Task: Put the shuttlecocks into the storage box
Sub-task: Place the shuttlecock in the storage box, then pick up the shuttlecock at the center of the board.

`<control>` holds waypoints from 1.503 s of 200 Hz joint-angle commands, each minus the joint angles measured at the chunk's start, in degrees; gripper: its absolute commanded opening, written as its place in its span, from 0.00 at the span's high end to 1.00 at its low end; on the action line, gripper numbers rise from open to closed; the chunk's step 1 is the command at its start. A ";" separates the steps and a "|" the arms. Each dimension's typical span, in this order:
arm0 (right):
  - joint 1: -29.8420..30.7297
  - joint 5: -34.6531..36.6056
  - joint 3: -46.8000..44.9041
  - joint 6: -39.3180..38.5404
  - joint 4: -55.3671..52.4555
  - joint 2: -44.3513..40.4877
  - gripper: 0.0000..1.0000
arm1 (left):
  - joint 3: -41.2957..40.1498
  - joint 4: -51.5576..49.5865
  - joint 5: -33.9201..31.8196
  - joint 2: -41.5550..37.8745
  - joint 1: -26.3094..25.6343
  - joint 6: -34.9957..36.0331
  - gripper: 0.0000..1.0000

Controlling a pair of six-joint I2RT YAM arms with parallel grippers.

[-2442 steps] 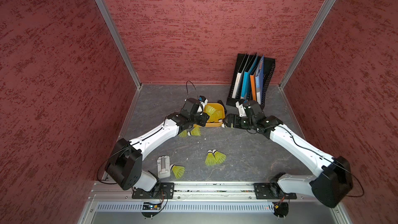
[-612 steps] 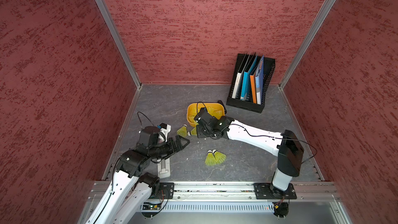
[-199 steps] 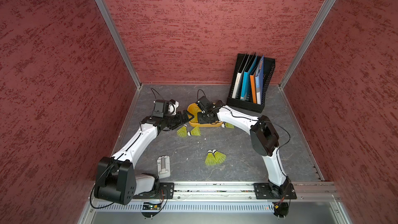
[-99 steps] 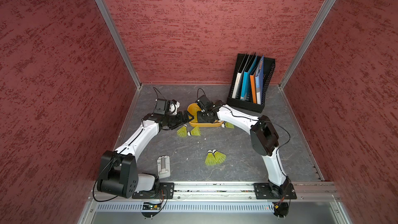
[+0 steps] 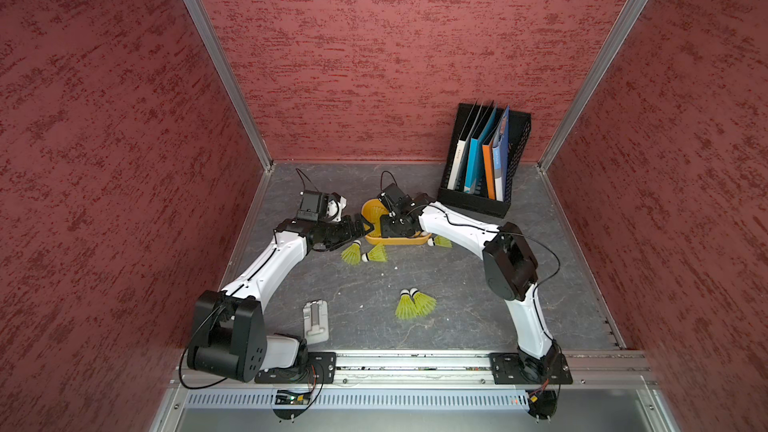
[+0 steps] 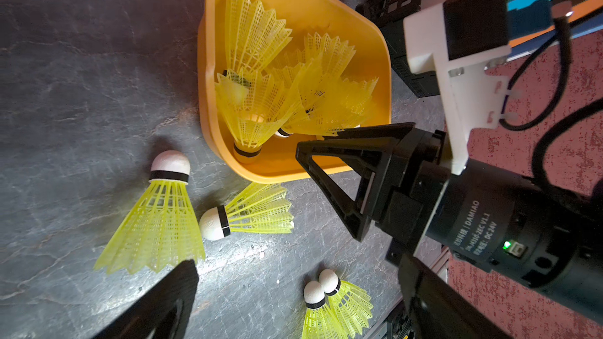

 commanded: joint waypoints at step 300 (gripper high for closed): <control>-9.70 1.55 -43.84 6.07 0.86 -43.50 0.48 | 0.87 2.48 -9.63 1.69 -31.78 16.54 0.00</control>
